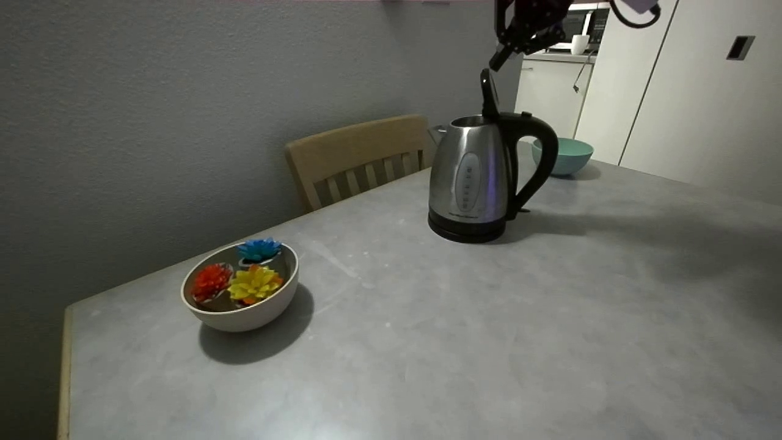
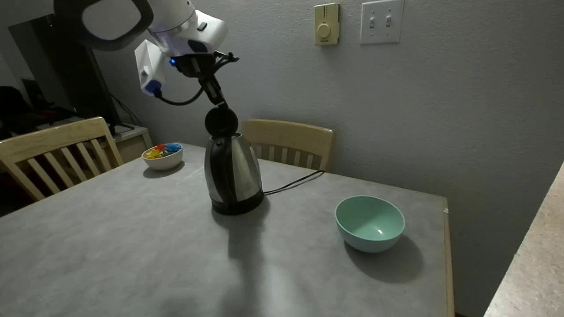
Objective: Close the kettle
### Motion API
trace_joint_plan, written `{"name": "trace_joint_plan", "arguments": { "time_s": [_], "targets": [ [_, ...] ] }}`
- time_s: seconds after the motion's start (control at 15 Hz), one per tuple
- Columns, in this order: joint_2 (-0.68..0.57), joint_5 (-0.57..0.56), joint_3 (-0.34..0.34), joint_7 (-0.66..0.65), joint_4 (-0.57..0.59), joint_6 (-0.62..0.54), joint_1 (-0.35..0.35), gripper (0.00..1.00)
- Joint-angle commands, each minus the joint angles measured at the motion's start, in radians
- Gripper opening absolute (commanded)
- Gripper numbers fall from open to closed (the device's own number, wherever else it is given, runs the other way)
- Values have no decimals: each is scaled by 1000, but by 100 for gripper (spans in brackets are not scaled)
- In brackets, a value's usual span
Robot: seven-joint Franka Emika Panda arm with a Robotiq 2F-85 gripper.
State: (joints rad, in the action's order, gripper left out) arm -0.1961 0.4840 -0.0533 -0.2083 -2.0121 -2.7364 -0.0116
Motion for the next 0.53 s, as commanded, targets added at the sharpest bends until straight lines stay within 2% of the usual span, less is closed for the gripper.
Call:
{"name": "trace_joint_plan", "arguments": {
  "time_s": [0.0, 0.47],
  "targets": [
    [-95, -15, 24, -32, 93, 42, -18, 0],
    [-298, -98, 35, -60, 227, 70, 1, 0]
  ]
}}
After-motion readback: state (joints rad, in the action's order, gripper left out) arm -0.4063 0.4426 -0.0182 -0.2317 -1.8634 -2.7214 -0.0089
